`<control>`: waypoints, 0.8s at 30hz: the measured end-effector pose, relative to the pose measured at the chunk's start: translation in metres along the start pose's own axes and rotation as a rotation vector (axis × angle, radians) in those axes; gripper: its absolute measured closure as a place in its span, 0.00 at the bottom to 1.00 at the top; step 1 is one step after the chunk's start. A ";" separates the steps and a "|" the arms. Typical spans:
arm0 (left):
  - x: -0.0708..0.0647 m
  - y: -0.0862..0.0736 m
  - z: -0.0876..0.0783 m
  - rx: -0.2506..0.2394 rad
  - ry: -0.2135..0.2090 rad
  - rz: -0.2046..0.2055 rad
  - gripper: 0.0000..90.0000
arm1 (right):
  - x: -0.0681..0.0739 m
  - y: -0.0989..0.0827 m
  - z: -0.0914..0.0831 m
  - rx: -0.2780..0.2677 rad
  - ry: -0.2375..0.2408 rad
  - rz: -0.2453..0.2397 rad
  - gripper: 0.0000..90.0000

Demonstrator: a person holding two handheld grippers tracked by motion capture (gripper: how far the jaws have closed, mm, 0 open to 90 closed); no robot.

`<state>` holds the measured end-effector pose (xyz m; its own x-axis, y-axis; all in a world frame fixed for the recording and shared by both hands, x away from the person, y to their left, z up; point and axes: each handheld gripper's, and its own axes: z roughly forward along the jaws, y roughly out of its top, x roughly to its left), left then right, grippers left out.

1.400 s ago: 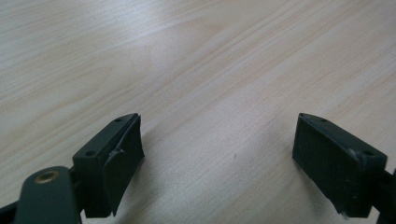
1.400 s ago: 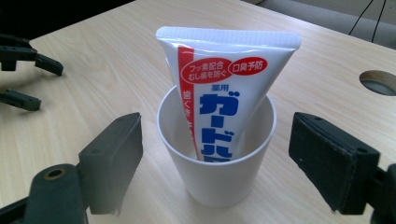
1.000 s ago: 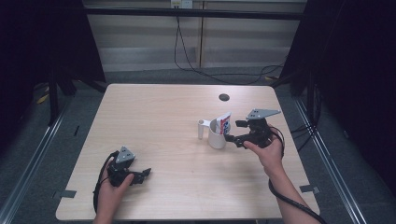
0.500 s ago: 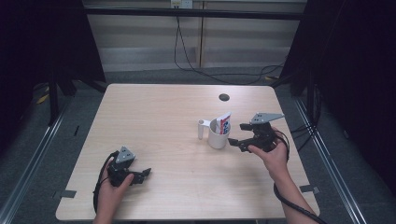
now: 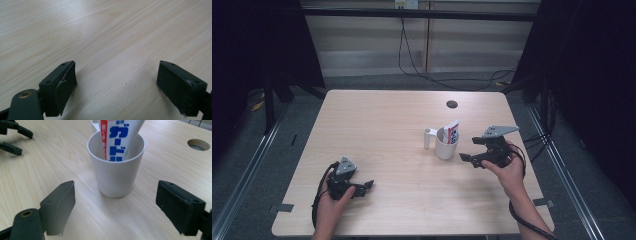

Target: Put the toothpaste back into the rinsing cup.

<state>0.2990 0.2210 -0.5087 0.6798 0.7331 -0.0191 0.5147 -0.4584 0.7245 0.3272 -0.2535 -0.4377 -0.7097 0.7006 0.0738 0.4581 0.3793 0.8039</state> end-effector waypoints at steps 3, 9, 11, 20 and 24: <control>0.000 0.000 0.000 -0.003 0.001 -0.003 0.17 | 0.000 -0.002 -0.001 -0.005 0.004 0.004 0.16; 0.000 0.000 0.000 0.000 0.000 0.000 0.17 | 0.001 -0.008 -0.003 0.005 -0.001 0.003 0.16; 0.000 0.000 0.000 0.000 0.000 0.000 0.17 | 0.001 -0.011 -0.004 0.003 0.004 0.007 0.15; 0.000 0.000 0.000 0.000 0.000 0.000 0.17 | 0.004 -0.032 -0.002 0.029 0.000 0.012 0.15; 0.000 0.000 0.000 0.001 0.002 0.001 0.17 | 0.004 -0.041 -0.004 0.035 0.003 0.015 0.15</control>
<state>0.2990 0.2212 -0.5086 0.6798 0.7332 -0.0170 0.5141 -0.4598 0.7241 0.3039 -0.2687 -0.4684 -0.7043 0.7045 0.0874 0.4870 0.3898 0.7816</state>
